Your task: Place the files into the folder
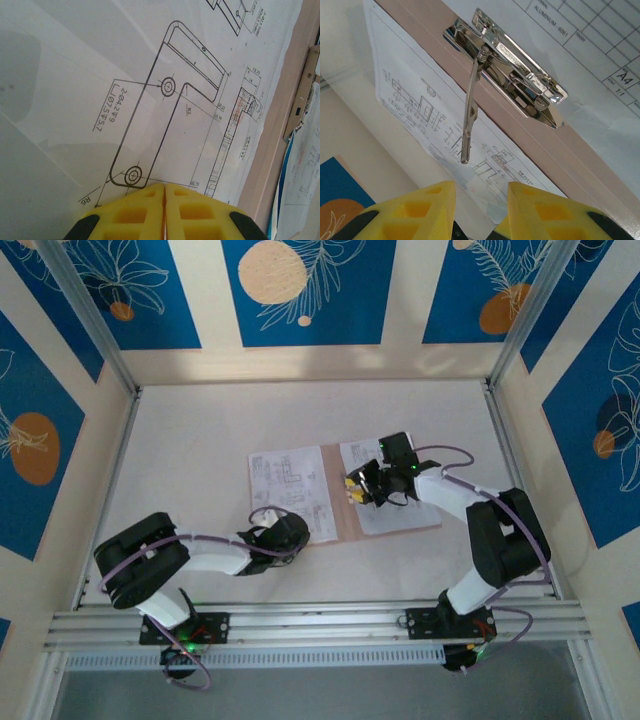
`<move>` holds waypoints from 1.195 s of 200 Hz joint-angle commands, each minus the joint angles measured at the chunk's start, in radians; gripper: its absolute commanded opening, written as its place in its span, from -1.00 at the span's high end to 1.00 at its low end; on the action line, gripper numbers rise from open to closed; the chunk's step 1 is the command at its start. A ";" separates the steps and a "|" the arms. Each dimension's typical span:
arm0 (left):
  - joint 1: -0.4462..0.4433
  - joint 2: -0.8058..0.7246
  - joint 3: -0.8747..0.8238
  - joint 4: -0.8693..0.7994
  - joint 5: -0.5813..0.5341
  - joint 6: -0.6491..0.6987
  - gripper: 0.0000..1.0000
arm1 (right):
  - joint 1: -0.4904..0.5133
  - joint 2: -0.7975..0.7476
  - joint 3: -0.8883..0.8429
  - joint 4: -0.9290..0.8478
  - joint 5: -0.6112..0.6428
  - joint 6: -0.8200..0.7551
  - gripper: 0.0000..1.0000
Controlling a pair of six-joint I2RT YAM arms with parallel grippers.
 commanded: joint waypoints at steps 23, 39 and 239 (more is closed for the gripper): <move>-0.013 0.036 -0.014 -0.069 0.005 -0.012 0.84 | 0.011 0.036 0.035 0.026 -0.011 0.051 0.41; -0.013 0.033 -0.012 -0.072 0.005 -0.011 0.84 | 0.012 0.049 0.043 0.028 -0.012 0.052 0.44; -0.013 0.045 -0.011 -0.063 0.010 0.002 0.87 | 0.007 -0.011 0.032 0.022 0.031 0.057 0.50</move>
